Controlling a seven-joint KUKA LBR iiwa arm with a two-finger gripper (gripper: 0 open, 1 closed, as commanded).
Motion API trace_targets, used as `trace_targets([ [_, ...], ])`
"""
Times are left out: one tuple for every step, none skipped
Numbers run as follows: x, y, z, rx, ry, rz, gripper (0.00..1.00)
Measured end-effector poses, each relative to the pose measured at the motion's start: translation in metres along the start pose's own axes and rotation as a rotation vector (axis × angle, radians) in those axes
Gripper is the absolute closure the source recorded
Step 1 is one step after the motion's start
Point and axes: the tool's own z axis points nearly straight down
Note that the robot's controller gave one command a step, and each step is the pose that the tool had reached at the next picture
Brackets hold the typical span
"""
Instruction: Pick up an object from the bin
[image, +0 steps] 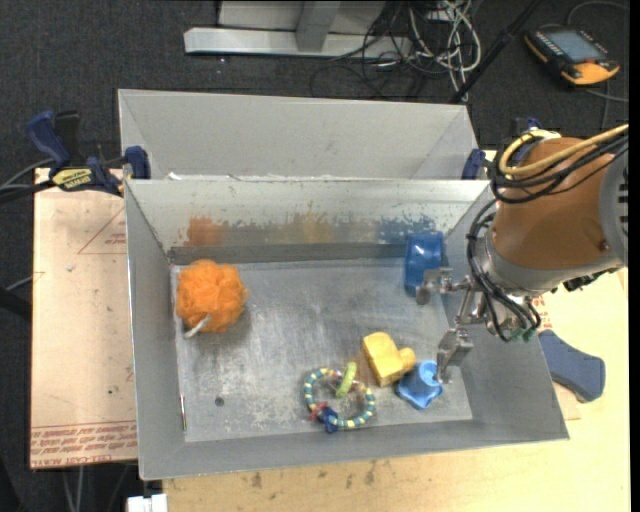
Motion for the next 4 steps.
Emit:
trace_targets([
  [0.000,0.000,0.000,0.000,0.000,0.000,0.00],
  [-0.002,0.015,0.118,-0.002,0.002,-0.377,1.00],
  [-0.003,0.015,0.117,-0.001,-0.002,-0.378,0.00],
  [-0.003,0.015,0.117,-0.001,-0.002,-0.378,0.00],
])
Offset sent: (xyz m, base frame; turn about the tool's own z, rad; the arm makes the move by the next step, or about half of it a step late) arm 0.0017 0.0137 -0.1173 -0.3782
